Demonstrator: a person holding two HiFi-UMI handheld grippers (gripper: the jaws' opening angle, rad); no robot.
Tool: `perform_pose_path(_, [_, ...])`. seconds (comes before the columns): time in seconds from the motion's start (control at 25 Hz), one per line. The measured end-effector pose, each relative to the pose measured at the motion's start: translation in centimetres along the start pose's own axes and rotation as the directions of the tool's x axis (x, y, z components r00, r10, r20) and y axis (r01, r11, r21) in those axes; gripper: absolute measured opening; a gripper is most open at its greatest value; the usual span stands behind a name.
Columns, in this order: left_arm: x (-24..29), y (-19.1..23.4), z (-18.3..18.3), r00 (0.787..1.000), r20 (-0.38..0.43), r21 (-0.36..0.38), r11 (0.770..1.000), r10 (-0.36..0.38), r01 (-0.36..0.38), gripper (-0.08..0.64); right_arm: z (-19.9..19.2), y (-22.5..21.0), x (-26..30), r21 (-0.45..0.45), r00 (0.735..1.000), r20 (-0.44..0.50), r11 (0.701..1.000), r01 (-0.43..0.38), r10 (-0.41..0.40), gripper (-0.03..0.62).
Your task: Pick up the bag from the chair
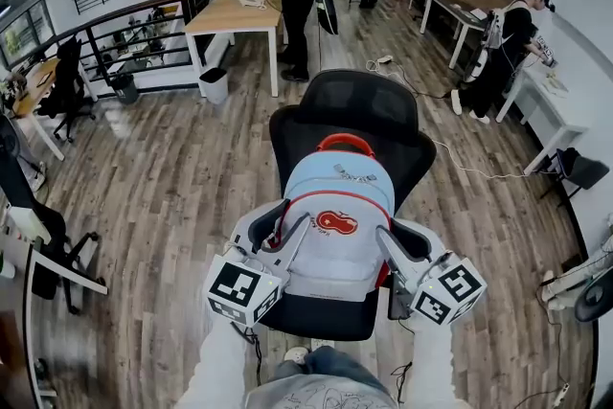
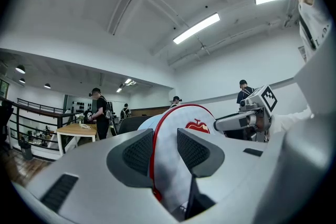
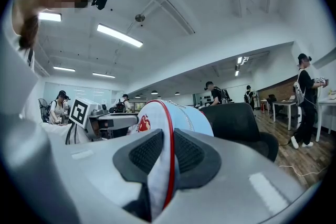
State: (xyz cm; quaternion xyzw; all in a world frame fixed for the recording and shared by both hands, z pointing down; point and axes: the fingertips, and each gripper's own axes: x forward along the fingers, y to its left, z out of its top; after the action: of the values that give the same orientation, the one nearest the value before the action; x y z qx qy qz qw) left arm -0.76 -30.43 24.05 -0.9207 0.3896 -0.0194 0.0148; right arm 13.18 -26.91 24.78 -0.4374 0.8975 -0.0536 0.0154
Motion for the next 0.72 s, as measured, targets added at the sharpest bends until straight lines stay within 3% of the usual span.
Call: perform_pose_path(0.72, [-0.07,0.43,0.39,1.0,0.021,-0.012,1.0,0.004,-0.004,0.146,0.31,0.02,0.44,-0.001,1.0,0.013,1.0,-0.005,0.005,0.08])
